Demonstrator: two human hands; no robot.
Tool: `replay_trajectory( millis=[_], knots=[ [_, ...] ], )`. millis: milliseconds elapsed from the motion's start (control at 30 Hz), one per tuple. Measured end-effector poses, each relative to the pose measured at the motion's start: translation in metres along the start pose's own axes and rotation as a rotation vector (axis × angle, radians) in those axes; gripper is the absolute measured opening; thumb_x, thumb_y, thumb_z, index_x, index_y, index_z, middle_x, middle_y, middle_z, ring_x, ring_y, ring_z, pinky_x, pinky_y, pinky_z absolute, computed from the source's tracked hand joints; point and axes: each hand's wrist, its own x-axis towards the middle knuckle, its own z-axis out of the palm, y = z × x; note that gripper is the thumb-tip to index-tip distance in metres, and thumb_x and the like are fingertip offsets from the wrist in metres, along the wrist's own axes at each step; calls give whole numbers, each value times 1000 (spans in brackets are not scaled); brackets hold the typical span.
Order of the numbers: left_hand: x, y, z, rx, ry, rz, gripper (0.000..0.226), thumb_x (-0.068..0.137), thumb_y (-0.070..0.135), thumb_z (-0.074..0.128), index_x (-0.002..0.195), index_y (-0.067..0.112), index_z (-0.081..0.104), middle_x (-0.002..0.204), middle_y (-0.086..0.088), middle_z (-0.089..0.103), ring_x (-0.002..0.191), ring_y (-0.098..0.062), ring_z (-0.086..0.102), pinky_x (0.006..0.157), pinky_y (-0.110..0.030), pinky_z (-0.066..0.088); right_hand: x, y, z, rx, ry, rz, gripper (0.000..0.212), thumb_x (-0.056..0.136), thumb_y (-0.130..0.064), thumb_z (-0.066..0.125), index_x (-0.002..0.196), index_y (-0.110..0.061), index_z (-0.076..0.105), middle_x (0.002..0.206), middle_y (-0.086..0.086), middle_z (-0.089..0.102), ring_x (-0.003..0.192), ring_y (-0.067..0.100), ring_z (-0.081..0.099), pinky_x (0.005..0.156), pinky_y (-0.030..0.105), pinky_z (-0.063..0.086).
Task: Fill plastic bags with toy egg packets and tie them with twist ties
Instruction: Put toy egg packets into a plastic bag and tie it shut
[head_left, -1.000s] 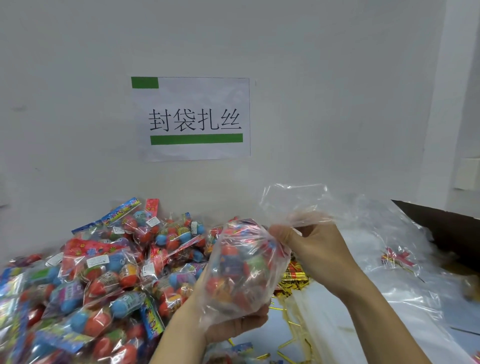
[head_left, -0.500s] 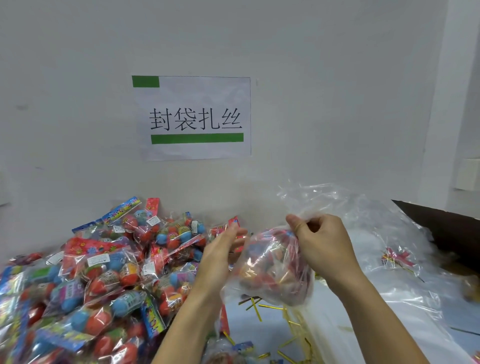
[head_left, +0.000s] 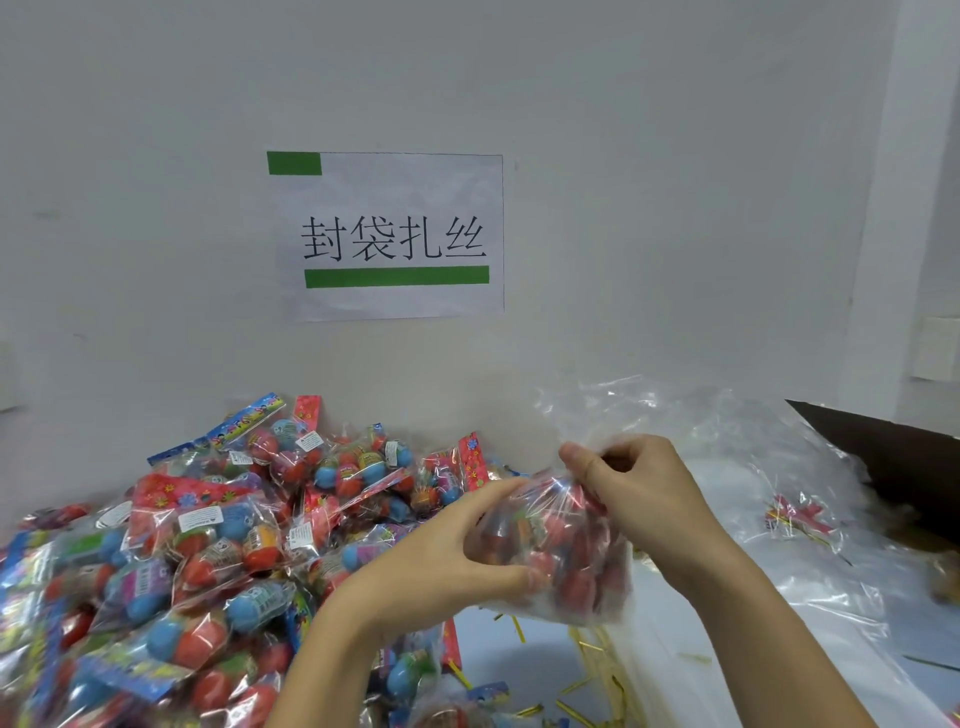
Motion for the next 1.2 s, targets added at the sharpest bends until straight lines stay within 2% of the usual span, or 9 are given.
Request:
replay_trajectory(
  millis=[133, 300, 400, 500, 600, 733, 867, 1000, 1200],
  knots=[
    [-6, -1, -10, 85, -37, -49, 73, 74, 34, 72, 132, 65, 41, 123, 41, 54, 109, 14, 58, 91, -13, 50, -5, -3, -9, 0, -176, -100, 38, 90, -21, 73, 58, -3, 60, 55, 3, 51, 51, 14, 46, 51, 18, 37],
    [-5, -5, -14, 130, -59, -96, 74, 75, 29, 75, 133, 61, 43, 137, 17, 56, 123, -9, 59, 105, -39, 49, -9, -4, -10, 29, -245, -97, 21, 79, -21, 81, 68, -7, 71, 70, 9, 65, 65, 14, 62, 61, 22, 47],
    [-5, -5, -12, 112, -85, -84, 70, 78, 22, 70, 133, 57, 42, 130, 25, 58, 114, 3, 61, 98, -24, 52, -8, -4, -3, -33, -234, -88, 31, 86, -18, 77, 63, -3, 63, 59, 6, 55, 55, 14, 53, 54, 27, 41],
    [4, 2, -3, 256, 94, -16, 60, 78, 30, 55, 131, 52, 39, 126, 38, 48, 112, 23, 48, 84, -2, 43, -7, -2, 8, -146, -176, -72, 34, 87, -24, 75, 64, -2, 63, 53, 8, 54, 50, 14, 49, 52, 29, 38],
    [20, 7, 15, 208, 341, 92, 29, 86, 29, 53, 113, 36, 59, 114, 23, 64, 106, 10, 58, 88, -11, 46, -9, -2, 18, -129, -137, -54, 28, 86, -25, 74, 67, -5, 70, 60, 16, 63, 52, 13, 52, 54, 30, 40],
    [31, 9, 34, 78, 440, 178, 16, 91, 10, 51, 79, 17, 59, 68, 8, 58, 63, -8, 50, 60, -22, 41, -11, -6, 20, 21, -146, 9, 19, 88, -19, 73, 71, -12, 78, 66, 16, 70, 58, 19, 61, 58, 33, 45],
    [32, 6, 35, 4, 445, 131, 19, 98, 16, 53, 88, 21, 69, 80, 5, 71, 73, -3, 61, 67, -15, 45, -11, -7, 15, 110, -178, 54, 26, 89, -14, 72, 63, -11, 75, 57, 9, 59, 55, 17, 51, 56, 31, 38],
    [34, -2, 36, 6, 432, 108, 12, 99, 22, 59, 107, 23, 68, 102, 8, 73, 99, -1, 66, 89, -19, 51, -11, -9, 9, 193, -198, 103, 27, 95, -20, 67, 75, -5, 78, 74, 20, 72, 68, 25, 70, 64, 34, 52],
    [34, -7, 34, 98, 441, 55, 16, 97, 19, 64, 90, 34, 65, 91, 16, 71, 89, 12, 63, 74, -3, 43, -9, -4, 15, 172, -163, 114, 33, 93, -13, 69, 60, -14, 74, 64, 8, 64, 63, 23, 59, 62, 36, 46]
  ],
)
